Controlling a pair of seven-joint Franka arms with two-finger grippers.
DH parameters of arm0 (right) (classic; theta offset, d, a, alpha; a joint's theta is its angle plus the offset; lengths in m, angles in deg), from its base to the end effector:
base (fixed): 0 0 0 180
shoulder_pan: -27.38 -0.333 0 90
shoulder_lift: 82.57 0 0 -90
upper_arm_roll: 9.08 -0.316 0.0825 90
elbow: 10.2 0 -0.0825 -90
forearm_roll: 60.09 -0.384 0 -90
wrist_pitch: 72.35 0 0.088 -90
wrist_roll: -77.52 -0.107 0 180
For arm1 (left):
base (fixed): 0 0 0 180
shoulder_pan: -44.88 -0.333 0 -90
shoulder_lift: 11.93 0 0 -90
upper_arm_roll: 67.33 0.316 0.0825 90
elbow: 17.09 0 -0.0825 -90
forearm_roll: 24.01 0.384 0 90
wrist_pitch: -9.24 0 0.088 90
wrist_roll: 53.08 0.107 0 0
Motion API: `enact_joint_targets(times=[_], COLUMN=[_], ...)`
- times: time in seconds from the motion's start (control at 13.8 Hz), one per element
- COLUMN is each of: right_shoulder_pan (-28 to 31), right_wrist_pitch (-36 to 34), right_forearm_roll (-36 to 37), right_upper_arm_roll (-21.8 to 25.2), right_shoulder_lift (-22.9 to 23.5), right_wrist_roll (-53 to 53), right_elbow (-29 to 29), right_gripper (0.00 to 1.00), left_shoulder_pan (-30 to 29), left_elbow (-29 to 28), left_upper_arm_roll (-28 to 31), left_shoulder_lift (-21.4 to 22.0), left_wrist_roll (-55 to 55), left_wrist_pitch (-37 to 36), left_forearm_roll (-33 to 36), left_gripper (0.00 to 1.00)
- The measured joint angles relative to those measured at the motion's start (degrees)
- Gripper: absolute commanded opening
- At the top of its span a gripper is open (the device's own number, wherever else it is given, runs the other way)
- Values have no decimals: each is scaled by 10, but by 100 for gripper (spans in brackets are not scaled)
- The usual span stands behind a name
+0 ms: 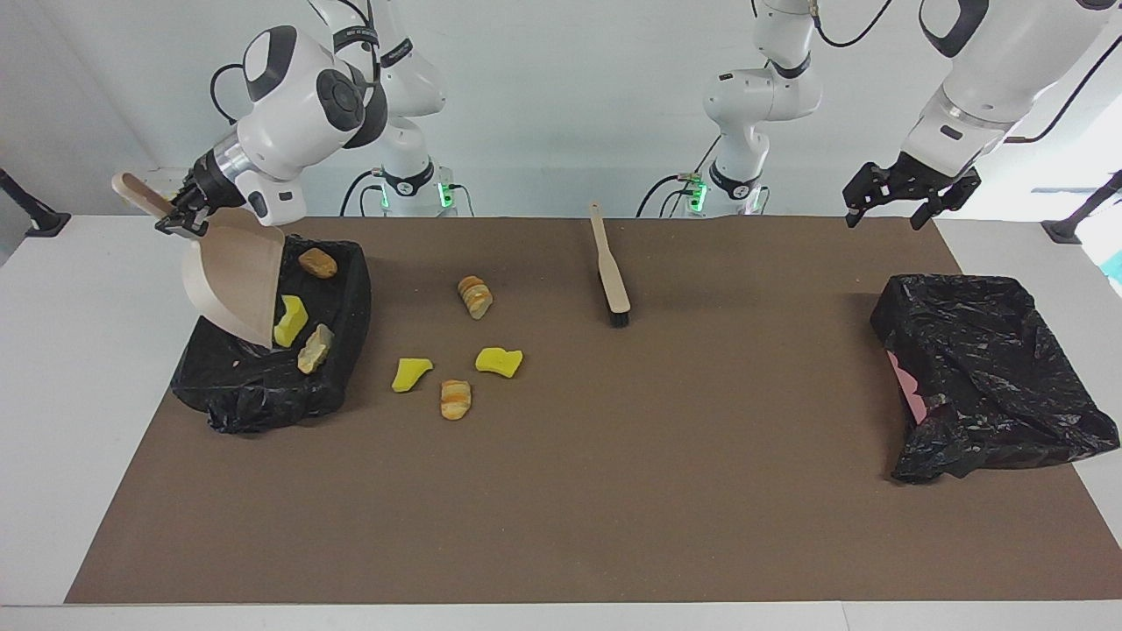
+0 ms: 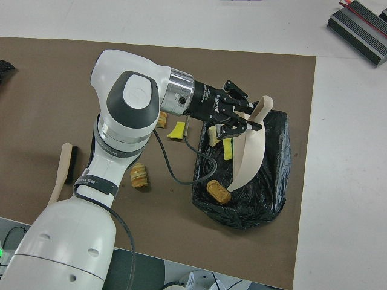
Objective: Sweep and dump trash in bin
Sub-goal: 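Bring the empty dustpan back to the table center with the right gripper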
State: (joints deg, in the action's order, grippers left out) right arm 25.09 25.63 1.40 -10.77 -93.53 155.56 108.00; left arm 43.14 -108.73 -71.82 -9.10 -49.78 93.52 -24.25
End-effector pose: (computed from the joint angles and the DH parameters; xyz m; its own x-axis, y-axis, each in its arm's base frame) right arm 0.5007 -0.0468 0.5514 -0.0882 0.4824 -0.8715 0.9947 0.0889 -0.0515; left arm 0.5276 -0.0269 0.6294 0.9913 -0.1053 -0.0790 -0.1052 -0.9944 0.0049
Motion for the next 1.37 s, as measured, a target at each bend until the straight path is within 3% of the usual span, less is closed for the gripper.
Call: enact_joint_targets(times=[0.43,0.72,1.08,1.37], right_shoulder_pan=[-5,-17,-67,-127], right_wrist_pitch=[0,0,-5,-55], right_forearm_roll=[-7,-108,-212,-298], right_upper_arm_roll=[0,0,-11,-23], right_shoulder_lift=[-1,25,67,152], right_wrist_roll=[0,-26,-144,-319], right_elbow=[-49,-91,-142,-232], right_gripper=[0,0,0,0], left_shoulder_pan=[0,0,-1,-2], left_elbow=[0,0,0,0], left_upper_arm_roll=[0,1,8,8], left_shoulder_lift=[0,0,0,0], left_wrist_roll=[0,-1,-2,-2], left_wrist_pitch=[-3,-3,-3,-3], left_forearm_roll=[0,0,0,0], left_gripper=[100,100,100,100])
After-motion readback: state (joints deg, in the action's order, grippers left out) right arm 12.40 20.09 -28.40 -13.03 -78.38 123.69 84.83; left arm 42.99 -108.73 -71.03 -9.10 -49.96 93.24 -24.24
